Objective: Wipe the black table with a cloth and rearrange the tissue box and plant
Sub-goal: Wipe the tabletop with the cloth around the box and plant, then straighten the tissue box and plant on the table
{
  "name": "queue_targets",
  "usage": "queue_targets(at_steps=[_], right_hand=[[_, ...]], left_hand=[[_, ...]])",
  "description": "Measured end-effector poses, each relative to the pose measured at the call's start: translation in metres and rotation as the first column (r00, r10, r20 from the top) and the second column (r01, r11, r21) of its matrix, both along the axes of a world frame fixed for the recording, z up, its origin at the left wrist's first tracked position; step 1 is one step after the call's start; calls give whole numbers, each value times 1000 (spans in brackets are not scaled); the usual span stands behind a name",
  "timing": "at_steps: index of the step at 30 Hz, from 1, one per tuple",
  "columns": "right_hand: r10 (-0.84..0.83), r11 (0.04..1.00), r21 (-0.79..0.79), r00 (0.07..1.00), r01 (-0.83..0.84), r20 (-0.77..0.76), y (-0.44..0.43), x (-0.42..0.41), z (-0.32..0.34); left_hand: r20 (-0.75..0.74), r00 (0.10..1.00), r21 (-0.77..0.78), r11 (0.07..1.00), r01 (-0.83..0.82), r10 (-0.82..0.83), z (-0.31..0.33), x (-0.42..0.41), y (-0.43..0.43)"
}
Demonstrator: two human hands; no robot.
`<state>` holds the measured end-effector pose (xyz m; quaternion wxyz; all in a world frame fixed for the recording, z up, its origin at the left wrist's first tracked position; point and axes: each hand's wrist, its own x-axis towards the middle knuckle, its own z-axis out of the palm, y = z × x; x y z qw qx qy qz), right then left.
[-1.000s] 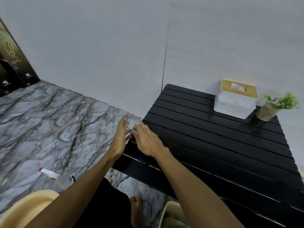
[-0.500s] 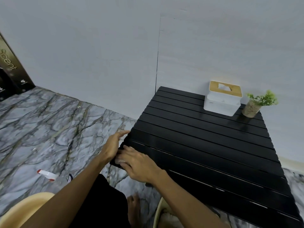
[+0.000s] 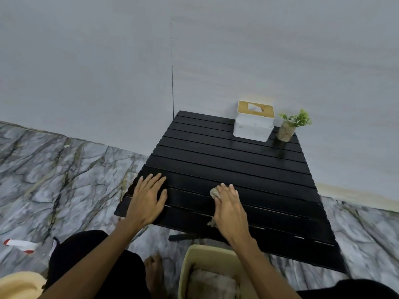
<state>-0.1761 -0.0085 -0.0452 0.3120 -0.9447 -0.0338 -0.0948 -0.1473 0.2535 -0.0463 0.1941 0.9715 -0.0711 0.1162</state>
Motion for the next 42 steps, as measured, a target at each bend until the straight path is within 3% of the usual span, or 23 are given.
queue_targets(at_steps=[9, 19, 22, 28, 35, 39, 42], right_hand=[[-309, 950, -63, 949, 305, -69, -119, -39, 5], [-477, 877, -93, 878, 471, -49, -197, -75, -2], [-464, 884, -93, 884, 457, -63, -208, -79, -5], [-450, 858, -308, 890, 411, -66, -207, -80, -5], [-492, 818, -403, 862, 410, -121, -203, -79, 3], [-407, 871, -292, 913, 394, 17, -193, -31, 23], [-307, 947, -119, 950, 299, -53, -181, 21, 36]], left_hand=[[2, 985, -26, 985, 170, -170, 3, 5, -74], [-11, 972, -22, 972, 233, -233, 1, 2, -108], [-11, 972, -24, 971, 236, -237, 3, 2, -110], [-31, 970, -20, 970, 241, -241, 2, 0, -113], [-34, 971, -60, 971, 233, -235, 1, -4, -118], [-22, 977, -180, 962, 204, -211, 18, 12, -132], [-50, 975, -272, 942, 196, -218, 35, 41, -149]])
